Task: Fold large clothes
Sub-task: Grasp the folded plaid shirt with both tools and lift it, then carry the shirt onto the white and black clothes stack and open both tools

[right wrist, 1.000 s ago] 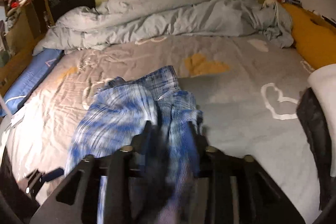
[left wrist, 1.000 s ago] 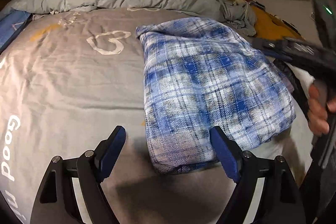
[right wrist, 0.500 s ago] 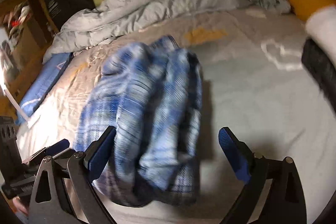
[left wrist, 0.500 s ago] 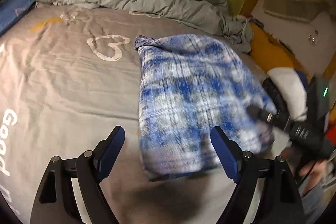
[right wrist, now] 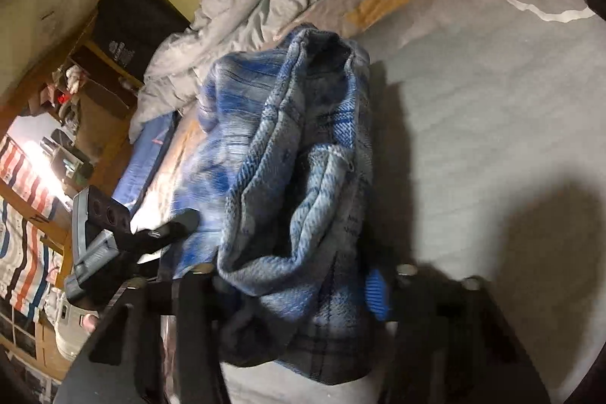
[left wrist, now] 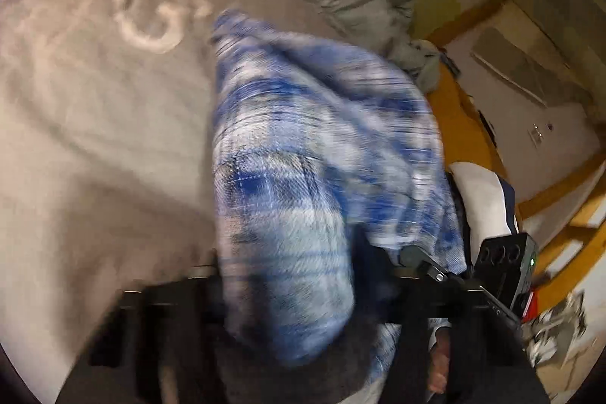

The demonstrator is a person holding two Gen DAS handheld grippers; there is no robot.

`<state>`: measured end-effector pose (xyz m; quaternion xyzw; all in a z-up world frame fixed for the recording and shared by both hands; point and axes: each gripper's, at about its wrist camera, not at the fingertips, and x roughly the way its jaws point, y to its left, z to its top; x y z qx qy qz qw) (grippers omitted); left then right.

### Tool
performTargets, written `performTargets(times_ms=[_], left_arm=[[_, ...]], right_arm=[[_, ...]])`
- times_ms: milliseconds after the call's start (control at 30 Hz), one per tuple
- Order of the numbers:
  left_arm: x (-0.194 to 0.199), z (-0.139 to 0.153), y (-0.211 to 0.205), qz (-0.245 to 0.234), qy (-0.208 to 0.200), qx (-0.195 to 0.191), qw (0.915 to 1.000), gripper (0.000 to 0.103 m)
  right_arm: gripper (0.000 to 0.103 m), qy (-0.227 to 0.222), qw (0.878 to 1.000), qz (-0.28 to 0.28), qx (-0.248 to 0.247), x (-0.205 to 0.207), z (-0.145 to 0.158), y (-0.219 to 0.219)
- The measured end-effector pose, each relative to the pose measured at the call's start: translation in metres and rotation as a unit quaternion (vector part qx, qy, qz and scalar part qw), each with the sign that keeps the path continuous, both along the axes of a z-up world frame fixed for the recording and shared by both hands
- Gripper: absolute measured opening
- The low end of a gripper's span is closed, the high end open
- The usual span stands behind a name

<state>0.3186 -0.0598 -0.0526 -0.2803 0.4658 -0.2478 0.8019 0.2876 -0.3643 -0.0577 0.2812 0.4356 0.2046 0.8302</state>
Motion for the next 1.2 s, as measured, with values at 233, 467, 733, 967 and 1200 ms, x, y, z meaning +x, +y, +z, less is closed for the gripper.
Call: performTargets(times_ms=[233, 467, 733, 967, 1200], left_arm=[[-0.024, 0.082, -0.046, -0.039, -0.124, 0.058, 0.9898, 0.026], [-0.031, 0.169, -0.144, -0.1, -0.211, 0.026, 0.972, 0.026], [-0.027, 0.234, -0.305, -0.176, -0.256, -0.03, 0.9502, 0.026], [-0.006, 0.202, -0.419, -0.21, -0.206, -0.017, 0.9554, 0.026], [0.016, 0.129, -0.465, -0.224, -0.163, 0.027, 0.9605, 0.036]], right_arm=[[0.033, -0.087, 0.994, -0.019, -0.062, -0.026, 0.071, 0.001], [0.033, -0.168, 0.973, -0.094, -0.127, -0.073, 0.173, -0.063], [0.034, -0.209, 0.927, -0.232, -0.209, -0.125, 0.257, -0.175], [0.035, -0.164, 0.904, -0.314, -0.241, -0.132, 0.252, -0.266], [0.041, -0.087, 0.903, -0.331, -0.261, -0.103, 0.176, -0.31]])
